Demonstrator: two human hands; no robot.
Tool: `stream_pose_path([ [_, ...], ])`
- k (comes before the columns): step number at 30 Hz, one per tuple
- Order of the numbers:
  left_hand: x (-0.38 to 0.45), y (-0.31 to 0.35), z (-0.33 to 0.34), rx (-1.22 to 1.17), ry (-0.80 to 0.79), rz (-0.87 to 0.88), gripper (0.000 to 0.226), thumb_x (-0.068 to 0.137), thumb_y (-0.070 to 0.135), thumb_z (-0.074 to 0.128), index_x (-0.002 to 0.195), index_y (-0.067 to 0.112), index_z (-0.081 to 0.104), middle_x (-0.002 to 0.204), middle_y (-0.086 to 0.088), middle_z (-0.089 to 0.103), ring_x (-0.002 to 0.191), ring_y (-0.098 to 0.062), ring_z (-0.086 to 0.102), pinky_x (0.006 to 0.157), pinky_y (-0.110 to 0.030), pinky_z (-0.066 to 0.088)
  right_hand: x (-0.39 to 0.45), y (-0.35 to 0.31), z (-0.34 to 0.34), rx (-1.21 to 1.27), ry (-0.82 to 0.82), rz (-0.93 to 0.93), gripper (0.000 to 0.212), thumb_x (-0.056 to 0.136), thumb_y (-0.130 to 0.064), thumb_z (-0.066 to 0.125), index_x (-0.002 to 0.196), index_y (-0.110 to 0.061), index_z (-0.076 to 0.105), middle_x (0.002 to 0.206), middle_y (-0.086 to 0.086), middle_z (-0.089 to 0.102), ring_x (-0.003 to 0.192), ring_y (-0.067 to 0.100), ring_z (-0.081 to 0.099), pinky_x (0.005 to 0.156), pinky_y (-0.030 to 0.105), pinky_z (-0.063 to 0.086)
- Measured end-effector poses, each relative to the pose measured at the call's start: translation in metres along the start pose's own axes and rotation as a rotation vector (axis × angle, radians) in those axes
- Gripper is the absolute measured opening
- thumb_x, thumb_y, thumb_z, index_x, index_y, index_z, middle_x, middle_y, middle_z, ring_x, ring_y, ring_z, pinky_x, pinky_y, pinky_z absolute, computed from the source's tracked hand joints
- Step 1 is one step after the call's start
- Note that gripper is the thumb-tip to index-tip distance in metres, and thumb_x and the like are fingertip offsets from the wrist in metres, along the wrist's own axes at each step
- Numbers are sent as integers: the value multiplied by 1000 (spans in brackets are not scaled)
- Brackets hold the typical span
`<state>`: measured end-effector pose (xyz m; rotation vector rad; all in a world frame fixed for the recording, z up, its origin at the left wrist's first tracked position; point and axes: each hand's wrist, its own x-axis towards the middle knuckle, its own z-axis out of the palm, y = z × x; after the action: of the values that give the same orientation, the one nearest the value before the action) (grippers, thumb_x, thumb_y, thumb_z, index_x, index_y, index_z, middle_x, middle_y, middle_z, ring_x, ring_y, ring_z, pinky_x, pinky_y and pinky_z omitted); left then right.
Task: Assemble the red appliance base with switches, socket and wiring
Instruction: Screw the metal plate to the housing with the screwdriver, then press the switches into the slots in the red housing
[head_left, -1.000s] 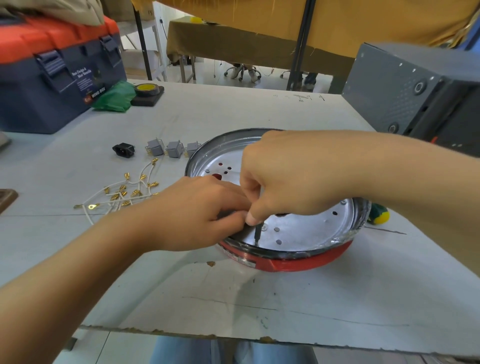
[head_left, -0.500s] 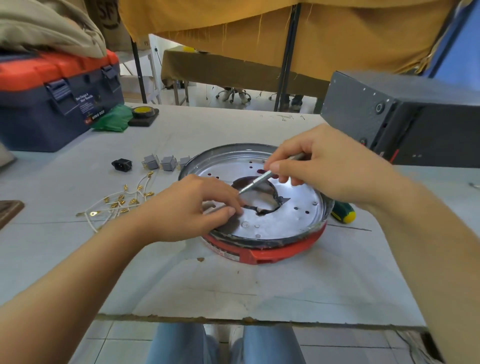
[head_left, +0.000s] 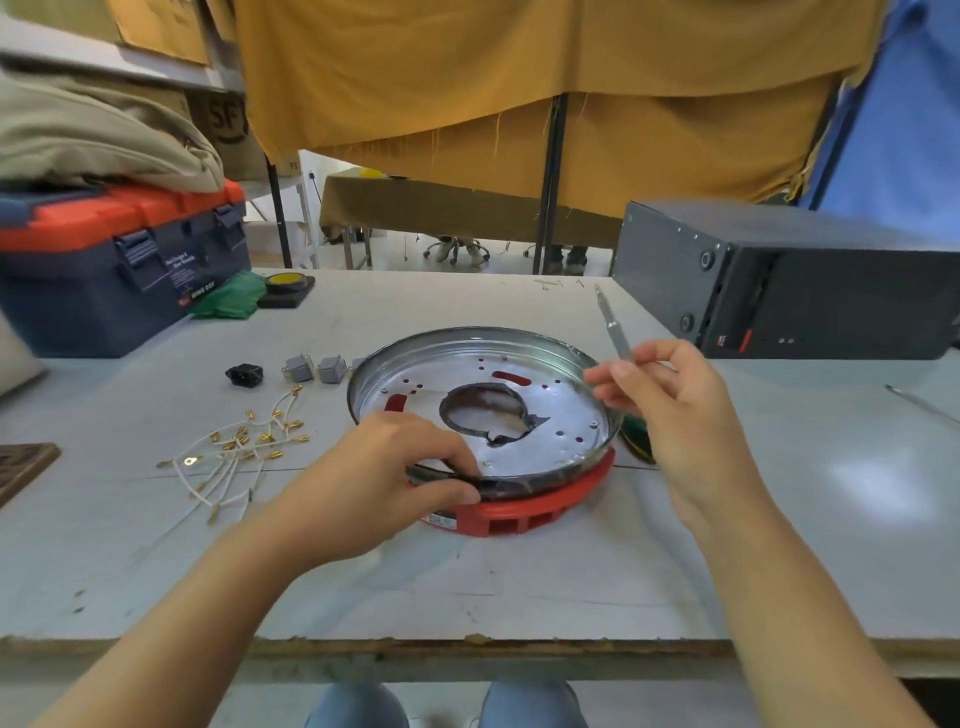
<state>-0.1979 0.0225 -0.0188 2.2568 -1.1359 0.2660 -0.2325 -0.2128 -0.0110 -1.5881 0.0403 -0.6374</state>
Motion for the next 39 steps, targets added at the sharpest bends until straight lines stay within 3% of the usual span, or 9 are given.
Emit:
stream_pose_path([
  [3,0,2,5,-12,75,-35,6,84,29,67,86,24,70,81,11,68,86,-6,57,79,-32,48,4,1,-4,80,105,-23,16,92,-4,54,91,-19,52,75,-8,73,65,0,62,66,11,50],
  [6,7,7,3,-43,228,-58,8,87,33,63,85,26,67,77,12,65,82,-5,54,74,-19,43,9,5,-5,55,180,4,20,93,-9,51,93,-27,56,63,-12,57,54,1,45,59,14,44],
  [11,24,12,-17,-239,455,-112,5,87,29,58,82,29,60,75,9,63,65,-6,58,60,-22,48,15,9,0,87,137,-1,25,98,-15,45,86,-23,66,49,-15,34,47,2,33,45,10,34],
  [21,37,-8,-50,-772,707,-272,22,92,23,54,76,22,69,63,3,66,54,-10,60,50,-20,52,37,12,2,14,98,61,18,92,-12,54,91,-21,69,77,-8,57,52,-9,49,47,4,36],
  [25,41,-23,-53,-1023,661,-446,35,96,26,48,75,17,74,71,0,72,61,-11,67,59,-23,57,44,20,5,12,34,109,11,88,-21,63,98,-24,66,93,-7,65,66,-14,57,57,8,44],
  [29,43,-42,-50,-1284,535,-660,38,97,27,44,80,14,75,79,-2,75,70,-12,71,59,-28,57,48,22,9,-17,5,103,13,86,-12,66,99,-11,67,99,11,71,90,21,66,88,41,51],
  [34,35,-60,-37,-1318,451,-853,30,95,21,46,105,2,66,102,-14,71,90,-24,70,81,-42,49,51,25,10,-195,25,59,4,81,-15,70,83,-13,68,74,15,70,73,35,65,80,50,52],
  [37,32,-65,-28,-1210,512,-817,33,95,18,47,118,-1,60,122,-17,63,116,-29,57,102,-47,42,49,24,12,-330,64,13,9,78,-19,70,75,-13,65,69,19,67,75,40,63,71,46,52],
  [39,31,-63,-23,-1121,538,-803,35,96,25,48,119,3,62,121,-14,64,116,-27,58,104,-45,41,50,22,13,-365,76,2,10,77,-18,69,75,-10,65,67,18,67,72,39,64,68,43,53],
])
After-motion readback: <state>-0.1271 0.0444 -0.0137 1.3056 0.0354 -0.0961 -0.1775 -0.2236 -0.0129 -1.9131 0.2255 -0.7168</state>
